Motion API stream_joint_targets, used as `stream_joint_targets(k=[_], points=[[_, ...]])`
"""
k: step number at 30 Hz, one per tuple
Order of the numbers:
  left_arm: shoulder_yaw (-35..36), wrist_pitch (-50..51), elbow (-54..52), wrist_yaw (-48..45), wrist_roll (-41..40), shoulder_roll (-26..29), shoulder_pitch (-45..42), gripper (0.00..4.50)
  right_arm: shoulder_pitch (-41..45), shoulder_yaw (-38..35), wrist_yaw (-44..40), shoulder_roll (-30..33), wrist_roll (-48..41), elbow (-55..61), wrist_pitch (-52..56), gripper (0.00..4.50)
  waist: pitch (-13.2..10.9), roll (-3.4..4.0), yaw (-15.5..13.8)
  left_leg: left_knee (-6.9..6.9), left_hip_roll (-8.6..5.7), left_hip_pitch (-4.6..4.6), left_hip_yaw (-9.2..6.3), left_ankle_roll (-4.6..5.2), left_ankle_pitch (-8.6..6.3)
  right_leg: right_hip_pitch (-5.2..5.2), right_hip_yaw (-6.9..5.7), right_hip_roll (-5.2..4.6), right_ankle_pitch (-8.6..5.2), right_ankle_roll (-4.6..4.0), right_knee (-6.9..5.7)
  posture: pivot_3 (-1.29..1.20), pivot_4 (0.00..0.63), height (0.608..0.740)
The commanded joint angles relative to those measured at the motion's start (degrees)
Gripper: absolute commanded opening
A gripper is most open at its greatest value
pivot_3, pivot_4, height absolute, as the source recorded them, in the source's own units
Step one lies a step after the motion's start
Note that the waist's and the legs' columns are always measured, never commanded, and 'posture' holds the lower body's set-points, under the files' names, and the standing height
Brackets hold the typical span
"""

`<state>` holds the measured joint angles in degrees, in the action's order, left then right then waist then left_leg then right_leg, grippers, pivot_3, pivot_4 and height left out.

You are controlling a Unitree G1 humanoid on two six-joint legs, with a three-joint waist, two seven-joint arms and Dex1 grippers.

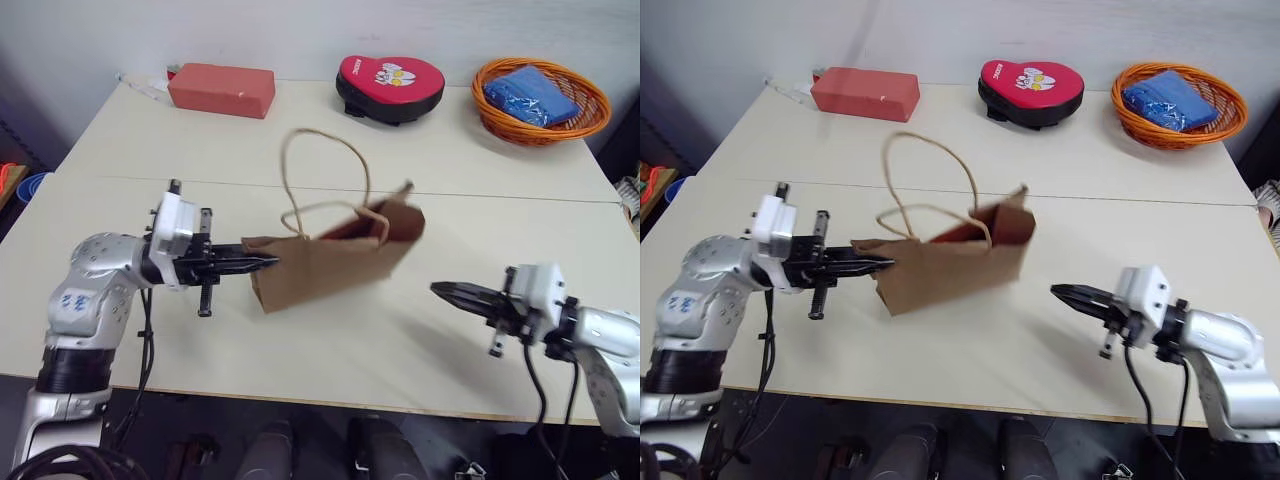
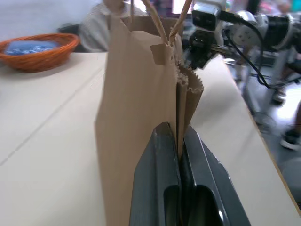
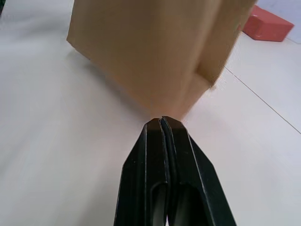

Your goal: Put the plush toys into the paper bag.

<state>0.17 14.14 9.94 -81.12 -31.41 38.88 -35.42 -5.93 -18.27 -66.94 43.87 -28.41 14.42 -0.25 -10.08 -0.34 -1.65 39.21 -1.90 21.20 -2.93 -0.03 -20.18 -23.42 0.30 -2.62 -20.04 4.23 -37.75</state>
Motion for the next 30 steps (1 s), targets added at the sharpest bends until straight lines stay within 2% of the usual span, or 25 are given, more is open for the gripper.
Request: stream_joint_targets(k=[1, 6, 12, 15, 17, 20, 21, 23, 28, 30], points=[[-2.5, -1.3, 8.0, -6.6, 1.7, -1.5, -5.4, 0.01, -1.9, -4.7, -0.7, 1.1, -1.8, 1.0, -1.4, 0.0, 0.0, -0.03, 0.5, 0.02, -0.01, -0.02, 0.05, 0.04, 0.01, 0.01, 0.05, 0.0, 0.01, 0.02, -0.04, 0.0, 0.15, 0.74], [-5.4, -8.6, 14.6, -9.8, 6.4, -3.9, -8.9, 0.01, -2.8, -5.2, 0.8, 0.4, -2.4, 2.1, -0.7, 0.0, 0.0, -0.04, 1.8, 0.01, 0.04, -0.12, 0.16, 0.07, 0.02, -0.05, 0.19, 0.03, 0.03, 0.05, -0.16, 0.0, 0.15, 0.74], [-5.2, -7.5, 11.5, -7.5, 6.5, -2.4, -6.4, 0.01, -1.5, -2.9, 2.4, -0.8, -2.2, 1.9, -0.7, 0.0, 0.0, -0.03, 1.7, 0.03, 0.07, -0.09, 0.14, 0.04, 0.03, -0.09, 0.2, 0.01, 0.02, 0.05, -0.15, 0.0, 0.15, 0.74], [-3.1, -6.2, 8.7, -1.6, 6.8, -1.9, -4.2, 0.58, -0.6, -1.6, 1.2, -0.7, -1.4, 0.6, -2.1, 0.0, 0.0, -0.03, 1.7, 0.03, 0.07, -0.09, 0.13, 0.04, 0.03, -0.09, 0.2, -0.01, 0.02, 0.05, -0.15, 0.0, 0.15, 0.74], [-0.7, -4.6, 5.4, 1.5, 6.4, -0.6, -2.1, 1.15, 0.8, -2.0, 1.8, -0.5, -3.1, -0.4, 0.1, 0.0, 0.0, -0.04, 1.6, 0.03, 0.07, -0.09, 0.12, 0.04, 0.03, -0.08, 0.2, -0.01, 0.03, 0.05, -0.15, 0.0, 0.15, 0.74], [2.7, -3.4, -0.1, 3.8, 6.5, 3.6, 2.9, 2.18, 1.6, -2.8, 0.9, 1.6, -6.1, -1.1, 5.0, 0.68, 0.0, -0.04, 1.8, 0.04, 0.07, -0.08, 0.1, 0.04, 0.03, -0.09, 0.21, -0.02, 0.03, 0.05, -0.15, 0.0, 0.15, 0.74], [3.9, -3.3, -1.7, 4.3, 6.9, 5.5, 5.3, 2.36, 1.9, -3.0, -0.3, 2.1, -6.1, -1.7, 4.5, 0.84, 0.0, -0.03, 1.9, 0.02, 0.08, -0.07, 0.1, 0.04, 0.03, -0.11, 0.21, -0.02, 0.02, 0.04, -0.13, 0.0, 0.15, 0.74], [7.1, -1.6, -4.5, 6.3, 7.0, 9.0, 10.4, 3.07, 2.7, -3.6, -2.3, 2.7, -6.0, -3.0, 2.7, 1.65, 0.0, -0.02, 1.9, -0.05, 0.09, -0.11, 0.09, 0.03, 0.03, -0.11, 0.22, -0.01, 0.02, 0.03, -0.13, 0.0, 0.15, 0.74], [17.0, -2.3, -7.2, 8.0, 5.8, 14.2, 22.8, 4.5, 6.5, -4.8, -7.0, 4.5, -4.8, -8.1, -1.9, 3.26, 0.0, 0.02, 1.7, -0.04, 0.08, -0.12, 0.11, 0.07, 0.01, -0.05, 0.23, -0.06, 0.02, 0.03, -0.06, 0.0, 0.15, 0.74], [20.9, -4.2, -6.1, 8.3, 5.8, 14.9, 26.7, 4.5, 6.4, -4.8, -10.0, 6.4, -3.4, -10.4, -4.2, 3.99, 0.0, 0.01, 1.4, -0.04, 0.09, -0.1, 0.04, 0.07, 0.0, -0.05, 0.17, -0.07, 0.02, 0.03, -0.06, 0.0, 0.15, 0.74]])
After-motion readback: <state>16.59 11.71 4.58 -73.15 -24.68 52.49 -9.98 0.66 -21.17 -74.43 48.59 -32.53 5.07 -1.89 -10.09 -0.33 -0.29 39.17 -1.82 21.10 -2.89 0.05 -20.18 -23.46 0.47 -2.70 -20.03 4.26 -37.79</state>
